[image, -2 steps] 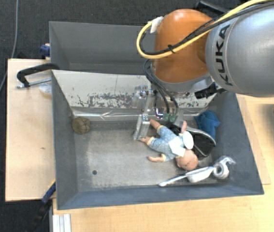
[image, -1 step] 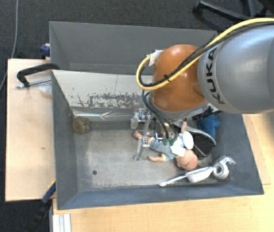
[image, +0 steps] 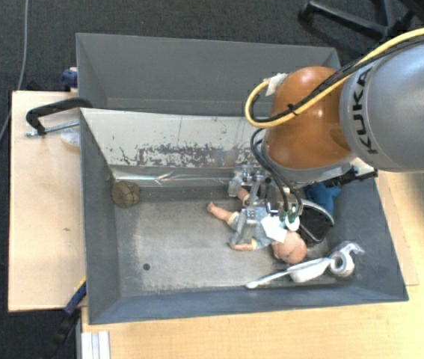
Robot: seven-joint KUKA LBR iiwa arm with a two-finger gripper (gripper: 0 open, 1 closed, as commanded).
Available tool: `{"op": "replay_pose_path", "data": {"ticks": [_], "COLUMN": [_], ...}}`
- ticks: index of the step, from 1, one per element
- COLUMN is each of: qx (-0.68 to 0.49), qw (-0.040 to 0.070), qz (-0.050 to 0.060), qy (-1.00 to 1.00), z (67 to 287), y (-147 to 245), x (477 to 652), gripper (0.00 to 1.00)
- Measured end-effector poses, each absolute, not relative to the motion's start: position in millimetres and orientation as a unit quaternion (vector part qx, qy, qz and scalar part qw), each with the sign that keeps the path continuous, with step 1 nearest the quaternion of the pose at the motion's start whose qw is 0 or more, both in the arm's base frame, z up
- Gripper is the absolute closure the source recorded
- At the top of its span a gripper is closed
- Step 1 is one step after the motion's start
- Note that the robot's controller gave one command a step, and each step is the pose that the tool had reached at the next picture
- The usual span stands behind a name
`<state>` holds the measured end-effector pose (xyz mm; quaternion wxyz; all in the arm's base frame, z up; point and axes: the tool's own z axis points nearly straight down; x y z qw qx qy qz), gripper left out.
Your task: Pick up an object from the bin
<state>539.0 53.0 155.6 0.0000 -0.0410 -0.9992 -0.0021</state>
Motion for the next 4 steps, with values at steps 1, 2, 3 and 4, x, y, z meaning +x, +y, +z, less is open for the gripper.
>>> {"op": "replay_pose_path", "data": {"ticks": [1, 2, 3, 4], "qx": [-0.077, 0.07, 0.019, 0.033], "qw": [-0.003, -0.001, -0.002, -0.004], "qz": [-0.001, -0.002, -0.002, -0.003], "qy": [-0.997, -0.998, -1.0, -0.999], "z": [142, 112, 91, 72], "y": [30, 16, 13, 1], "x": [554.5, 553.2, 555.3, 550.0], "gripper": [0.0, 0.0, 0.0, 1.0]}}
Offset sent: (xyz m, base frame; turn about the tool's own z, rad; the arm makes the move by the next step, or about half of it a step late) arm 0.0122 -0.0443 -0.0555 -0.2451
